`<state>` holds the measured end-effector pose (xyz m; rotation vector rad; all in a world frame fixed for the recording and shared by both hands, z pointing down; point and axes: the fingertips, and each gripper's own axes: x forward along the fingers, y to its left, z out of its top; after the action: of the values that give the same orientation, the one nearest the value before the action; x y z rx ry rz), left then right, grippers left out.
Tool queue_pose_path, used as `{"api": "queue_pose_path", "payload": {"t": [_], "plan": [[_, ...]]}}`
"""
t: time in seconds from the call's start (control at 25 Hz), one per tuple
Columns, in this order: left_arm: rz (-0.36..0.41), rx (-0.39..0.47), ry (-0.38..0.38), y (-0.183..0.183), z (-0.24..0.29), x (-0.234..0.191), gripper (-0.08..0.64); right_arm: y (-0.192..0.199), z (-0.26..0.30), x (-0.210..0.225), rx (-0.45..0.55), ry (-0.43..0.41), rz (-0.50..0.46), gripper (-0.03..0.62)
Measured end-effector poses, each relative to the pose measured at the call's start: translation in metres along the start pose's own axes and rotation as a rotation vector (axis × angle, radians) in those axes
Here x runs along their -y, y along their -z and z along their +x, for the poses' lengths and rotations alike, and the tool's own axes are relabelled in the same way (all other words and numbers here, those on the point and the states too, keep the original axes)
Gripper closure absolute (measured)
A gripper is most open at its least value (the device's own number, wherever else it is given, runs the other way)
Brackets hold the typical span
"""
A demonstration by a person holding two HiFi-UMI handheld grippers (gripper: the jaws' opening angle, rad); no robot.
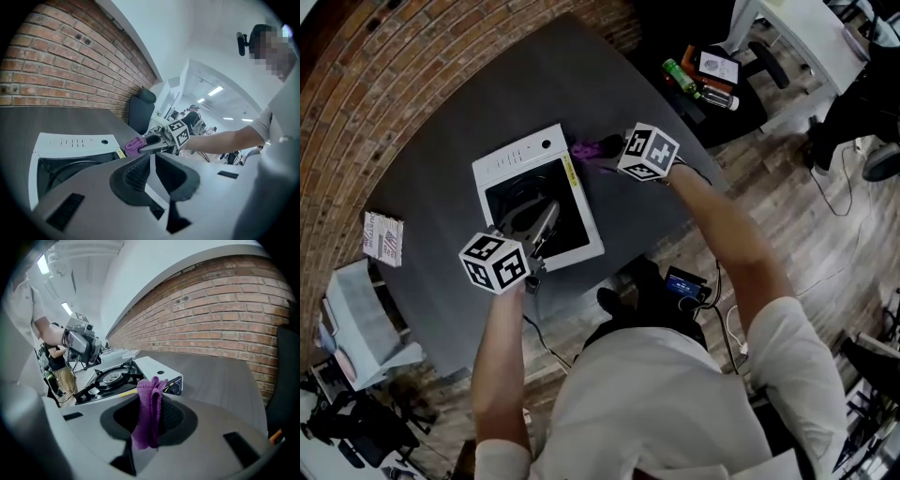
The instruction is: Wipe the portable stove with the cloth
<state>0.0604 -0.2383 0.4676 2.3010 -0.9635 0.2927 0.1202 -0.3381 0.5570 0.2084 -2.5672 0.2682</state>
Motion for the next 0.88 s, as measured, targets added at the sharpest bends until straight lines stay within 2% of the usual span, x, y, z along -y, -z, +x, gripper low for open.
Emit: {"api": "queue_pose_path", "payload": {"t": [0.16,0.4,0.88], "plan": [[0.012,-0.014,0.016,0.008,-0.008,0.009,0.517,0.002,0.012,-0.019,0.074,0.030,0.065,0.497],[0.020,-0.036,0.027,0.024,-0.017,0.017,0.517,0.014,0.017,-0.028,0.174,0.082,0.215,0.499],[0.032,-0.064,0.048,0.046,-0.030,0.030,0.517,0.033,0.019,-0.061,0.216,0.075,0.268,0.499]]}}
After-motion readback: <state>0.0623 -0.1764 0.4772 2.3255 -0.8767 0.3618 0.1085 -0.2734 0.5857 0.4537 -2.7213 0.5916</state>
